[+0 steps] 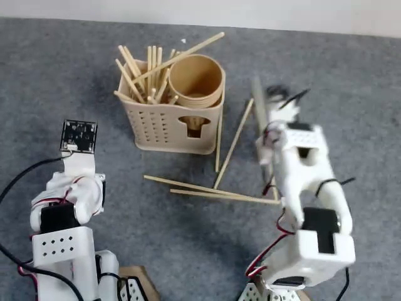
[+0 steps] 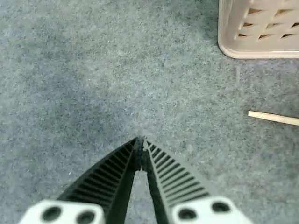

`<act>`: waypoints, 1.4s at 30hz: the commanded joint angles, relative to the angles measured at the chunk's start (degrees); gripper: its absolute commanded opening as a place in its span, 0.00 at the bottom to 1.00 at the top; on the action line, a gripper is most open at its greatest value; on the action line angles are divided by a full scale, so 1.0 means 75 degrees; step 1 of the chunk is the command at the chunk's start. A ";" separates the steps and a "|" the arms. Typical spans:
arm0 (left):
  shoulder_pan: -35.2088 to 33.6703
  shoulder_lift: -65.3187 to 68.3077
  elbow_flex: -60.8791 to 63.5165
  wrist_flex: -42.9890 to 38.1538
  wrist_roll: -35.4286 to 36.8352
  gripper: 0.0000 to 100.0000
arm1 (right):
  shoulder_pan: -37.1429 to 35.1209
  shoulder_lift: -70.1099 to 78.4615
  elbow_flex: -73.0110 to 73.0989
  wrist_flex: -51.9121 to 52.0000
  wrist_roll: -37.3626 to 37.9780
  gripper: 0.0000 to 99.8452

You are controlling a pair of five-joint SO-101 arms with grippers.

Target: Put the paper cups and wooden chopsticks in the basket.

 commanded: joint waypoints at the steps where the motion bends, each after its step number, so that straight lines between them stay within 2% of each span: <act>1: -0.0064 -0.0111 -0.0029 -0.0129 0.0094 0.03 | 0.0334 -0.1272 -0.1108 0.0522 -0.0539 0.01; 7: -0.0041 -0.0111 -0.0018 -0.0129 0.0094 0.03 | -0.0018 -0.3499 -0.1553 0.0428 -0.1219 0.01; 14: -0.0029 -0.0111 -0.0018 -0.0129 0.0094 0.03 | -0.1096 -0.4835 -0.2620 -0.0920 -0.1887 0.01; 21: -0.0029 -0.0111 -0.0018 -0.0141 0.0094 0.03 | -0.2889 -0.4823 -0.3710 -0.2667 -0.1946 0.01; 28: -0.0064 -0.0111 -0.0006 -0.0141 0.0094 0.03 | -0.4589 -0.4097 -0.2889 -0.4542 -0.1430 0.03; 30: -0.0064 -0.0100 -0.0006 -0.0141 0.0094 0.03 | -0.4847 -0.3698 -0.2549 -0.5269 -0.1043 0.01; 34: -0.0064 -0.0100 -0.0006 -0.0141 0.0082 0.03 | -0.5269 -0.3065 -0.1776 -0.7730 -0.0563 0.00; 37: -0.0064 -0.0100 0.0018 -0.0141 0.0082 0.03 | -0.5550 -0.2678 -0.1155 -0.8445 -0.0551 0.00; 42: -0.0064 -0.0111 0.0158 -0.0305 0.0070 0.03 | -0.5374 -0.2245 -0.0135 -0.9770 -0.0574 0.00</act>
